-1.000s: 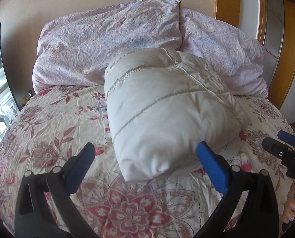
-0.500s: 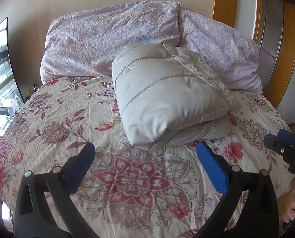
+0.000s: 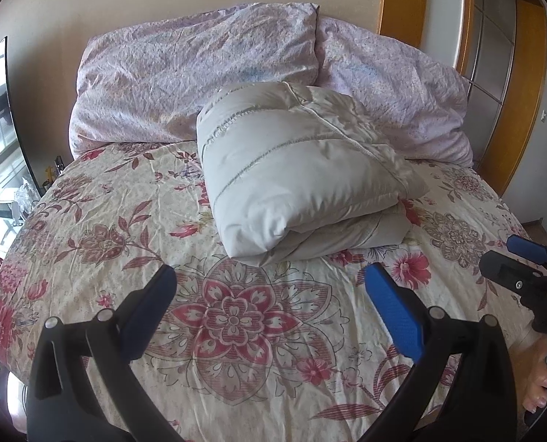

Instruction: Fold large clothes

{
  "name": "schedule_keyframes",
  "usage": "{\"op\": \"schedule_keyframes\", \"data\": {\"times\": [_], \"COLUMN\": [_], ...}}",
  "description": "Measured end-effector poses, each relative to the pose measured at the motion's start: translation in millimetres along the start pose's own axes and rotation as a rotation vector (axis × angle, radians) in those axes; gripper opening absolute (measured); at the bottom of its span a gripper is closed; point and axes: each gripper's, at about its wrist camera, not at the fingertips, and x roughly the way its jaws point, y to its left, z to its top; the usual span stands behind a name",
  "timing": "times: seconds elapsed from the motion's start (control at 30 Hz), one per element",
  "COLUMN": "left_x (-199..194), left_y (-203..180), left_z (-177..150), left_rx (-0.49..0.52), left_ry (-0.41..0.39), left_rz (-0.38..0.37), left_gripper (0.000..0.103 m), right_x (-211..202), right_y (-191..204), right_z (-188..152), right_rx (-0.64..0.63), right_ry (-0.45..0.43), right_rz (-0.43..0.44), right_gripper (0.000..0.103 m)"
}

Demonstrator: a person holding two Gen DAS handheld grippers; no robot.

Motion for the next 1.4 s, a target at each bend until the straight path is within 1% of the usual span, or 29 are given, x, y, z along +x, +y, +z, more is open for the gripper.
{"op": "schedule_keyframes", "data": {"times": [0.2,0.4,0.57,0.7,1.4], "left_x": [-6.2,-7.9,-8.4,-8.7,-8.6], "left_y": [-2.1,-2.9,-2.7,-2.5,-3.4], "left_z": [0.4,1.5,1.5,1.1,0.8], "left_rx": [0.005,-0.001,-0.015,-0.02,-0.022], "left_ry": [-0.002,0.003,0.01,0.013,0.016], "left_rz": [-0.007,-0.031,-0.066,-0.077,-0.075], "left_gripper": [0.101,0.101,0.101,0.101,0.101], "right_x": [-4.1,-6.3,-10.2,-10.9,-8.8], "right_y": [4.6,5.1,5.7,5.0,3.7], "right_z": [2.1,2.7,1.9,1.5,1.4], "right_rx": [-0.013,-0.011,-0.01,-0.008,0.004], "right_ry": [-0.002,0.002,0.002,0.003,0.008], "right_rz": [0.011,0.016,0.018,0.016,0.022], "right_gripper": [0.102,0.102,0.102,0.102,0.102]}}
